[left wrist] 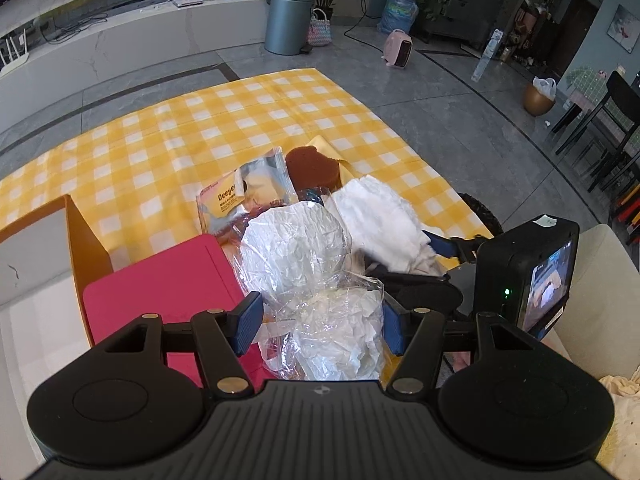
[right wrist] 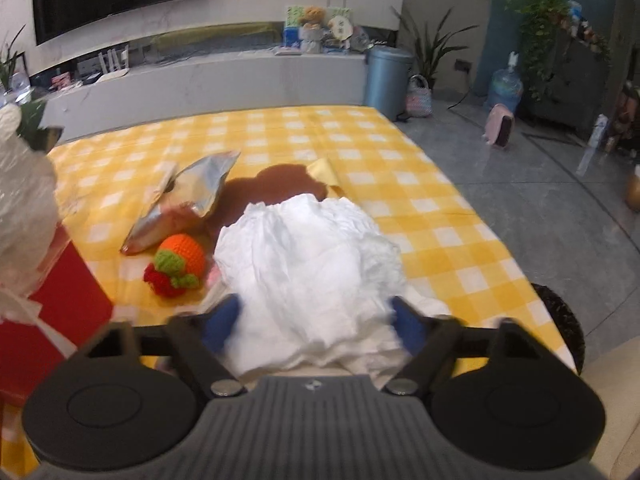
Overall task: Organize soft objects
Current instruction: 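Grasp the white crumpled tissue bundle with the right gripper and lift, then carry the white tissue bundle with the right gripper over the white box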
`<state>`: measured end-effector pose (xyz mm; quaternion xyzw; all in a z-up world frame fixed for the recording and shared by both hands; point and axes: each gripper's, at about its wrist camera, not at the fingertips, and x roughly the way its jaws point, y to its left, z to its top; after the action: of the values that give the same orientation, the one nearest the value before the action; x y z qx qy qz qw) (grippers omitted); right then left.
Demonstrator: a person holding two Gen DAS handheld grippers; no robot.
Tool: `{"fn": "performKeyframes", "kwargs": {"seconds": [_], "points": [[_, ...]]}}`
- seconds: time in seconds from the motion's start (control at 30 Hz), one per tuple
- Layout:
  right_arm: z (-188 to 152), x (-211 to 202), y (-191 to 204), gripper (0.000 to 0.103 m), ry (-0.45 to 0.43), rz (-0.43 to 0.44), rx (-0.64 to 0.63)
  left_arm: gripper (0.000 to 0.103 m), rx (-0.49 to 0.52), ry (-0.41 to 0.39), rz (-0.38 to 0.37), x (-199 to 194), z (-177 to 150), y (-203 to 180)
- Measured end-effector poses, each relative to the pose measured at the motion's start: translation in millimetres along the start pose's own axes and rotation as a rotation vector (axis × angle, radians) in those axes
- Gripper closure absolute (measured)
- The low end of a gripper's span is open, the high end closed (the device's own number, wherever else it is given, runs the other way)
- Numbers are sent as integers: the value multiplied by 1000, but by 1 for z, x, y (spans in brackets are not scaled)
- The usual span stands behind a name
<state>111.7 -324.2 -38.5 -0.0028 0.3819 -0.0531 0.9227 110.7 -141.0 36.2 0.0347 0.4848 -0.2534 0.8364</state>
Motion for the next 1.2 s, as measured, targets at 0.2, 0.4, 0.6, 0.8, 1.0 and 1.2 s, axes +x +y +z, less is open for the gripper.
{"fn": "performKeyframes", "kwargs": {"seconds": [0.2, 0.4, 0.6, 0.8, 1.0, 1.2], "points": [[-1, -3, -21, 77, -12, 0, 116, 33, -9, 2, -1, -2, -5, 3], [-2, -34, -46, 78, -142, 142, 234, 33, -21, -37, -22, -10, -8, 5], [1, -64, -48, 78, -257, 199, 201, 33, -36, -91, -73, -18, -9, 12], [3, -77, -48, 78, -304, 264, 193, 33, -124, -177, -167, -36, -14, 33], [4, -96, -44, 78, -347, 371, 165, 33, -196, -258, -173, -59, -26, 59], [6, -115, -26, 78, -366, 509, 119, 33, -255, -341, -129, -87, -55, 87]]}}
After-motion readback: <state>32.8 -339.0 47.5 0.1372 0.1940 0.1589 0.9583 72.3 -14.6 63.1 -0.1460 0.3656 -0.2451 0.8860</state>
